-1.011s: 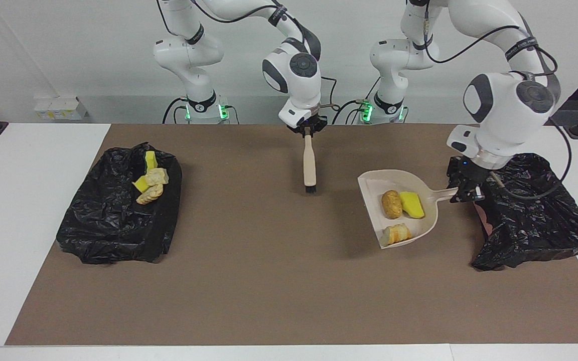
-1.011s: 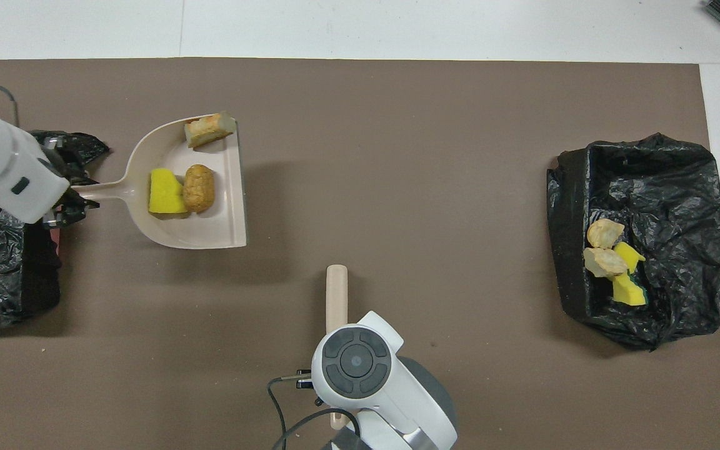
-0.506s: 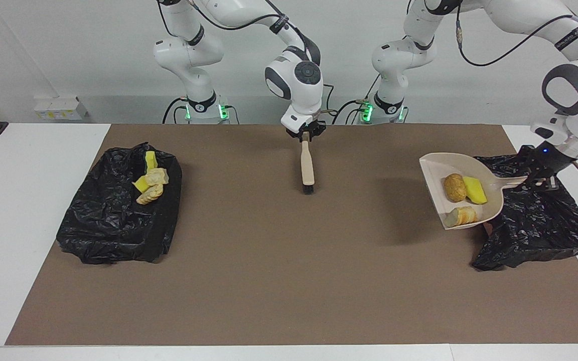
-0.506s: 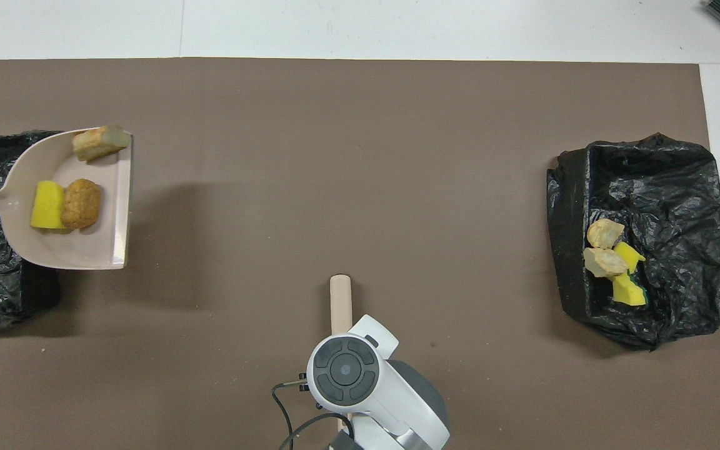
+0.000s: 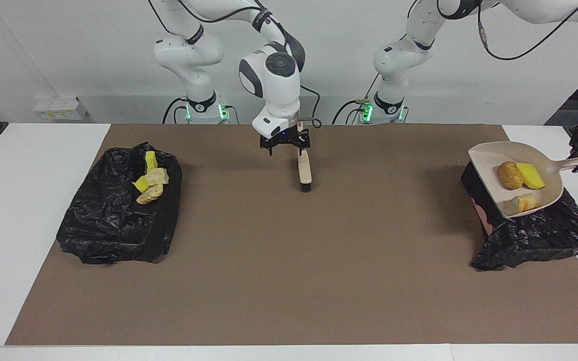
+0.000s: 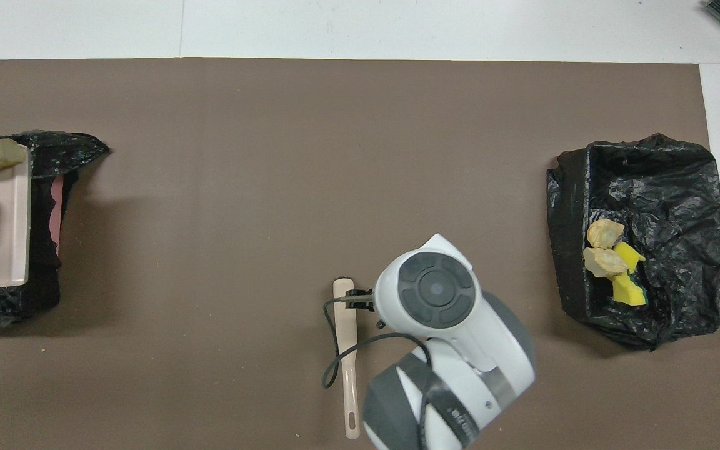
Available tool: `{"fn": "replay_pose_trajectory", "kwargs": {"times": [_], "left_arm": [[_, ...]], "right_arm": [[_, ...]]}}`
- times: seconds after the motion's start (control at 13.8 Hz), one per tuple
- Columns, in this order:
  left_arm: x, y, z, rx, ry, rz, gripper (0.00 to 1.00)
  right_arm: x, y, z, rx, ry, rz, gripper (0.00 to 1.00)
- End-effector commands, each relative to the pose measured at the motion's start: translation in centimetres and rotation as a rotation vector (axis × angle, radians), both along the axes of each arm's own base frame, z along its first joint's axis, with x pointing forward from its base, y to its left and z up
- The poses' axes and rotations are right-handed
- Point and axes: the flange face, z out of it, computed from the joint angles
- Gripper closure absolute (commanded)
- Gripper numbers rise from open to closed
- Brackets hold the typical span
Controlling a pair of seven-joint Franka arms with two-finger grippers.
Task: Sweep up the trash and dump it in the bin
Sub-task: 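Carry the dustpan with the left gripper to the other bag and dump it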
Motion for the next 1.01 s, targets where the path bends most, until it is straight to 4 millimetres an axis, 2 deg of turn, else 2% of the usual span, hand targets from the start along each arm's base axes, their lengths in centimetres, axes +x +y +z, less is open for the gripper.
{"fn": "replay_pose_trajectory", "kwargs": {"times": [0.0, 0.07, 0.22, 0.36, 0.43, 0.51, 0.58, 0.65, 0.79, 0.87, 0.94], "left_arm": [[0.6, 1.7, 0.9, 0.163, -0.003, -0.029, 1.0], [0.9, 2.1, 1.4, 0.264, -0.006, -0.063, 1.0], [1.1, 2.0, 1.4, 0.349, -0.019, -0.086, 1.0], [1.2, 2.2, 1.8, 0.489, -0.022, -0.108, 1.0], [0.5, 1.9, 0.9, 0.522, -0.037, -0.087, 1.0], [-0.3, 1.0, 0.5, 0.58, -0.06, -0.067, 1.0], [-0.9, -1.0, -0.4, 0.657, -0.058, -0.078, 1.0], [-1.4, -3.1, -0.7, 0.721, -0.063, -0.085, 1.0], [-1.6, -5.3, -0.5, 0.825, -0.067, -0.105, 1.0], [-1.7, -4.8, -0.2, 0.841, -0.065, -0.107, 1.0], [-1.8, -4.4, 0.5, 0.857, -0.072, -0.108, 1.0]], "right_arm": [[2.7, -4.8, 3.2, -0.02, -0.022, 0.008, 0.0], [4.2, -7.1, 4.7, -0.018, -0.026, 0.006, 0.0], [6.8, -12.6, 7.2, -0.019, -0.023, 0.021, 0.0], [8.6, -18.5, 10.0, -0.016, -0.014, 0.034, 0.0], [9.1, -21.5, 11.0, -0.02, -0.008, 0.008, 0.0], [9.3, -24.1, 12.1, -0.021, -0.01, -0.014, 0.0], [9.0, -26.7, 13.5, -0.023, -0.013, -0.018, 0.0], [8.4, -28.7, 14.6, -0.02, -0.015, -0.002, 0.0], [6.8, -32.9, 16.9, -0.008, -0.024, 0.06, 0.0], [6.3, -34.1, 17.5, -0.005, -0.029, 0.073, 0.0], [6.0, -34.4, 18.1, -0.004, -0.038, 0.079, 0.0]]}}
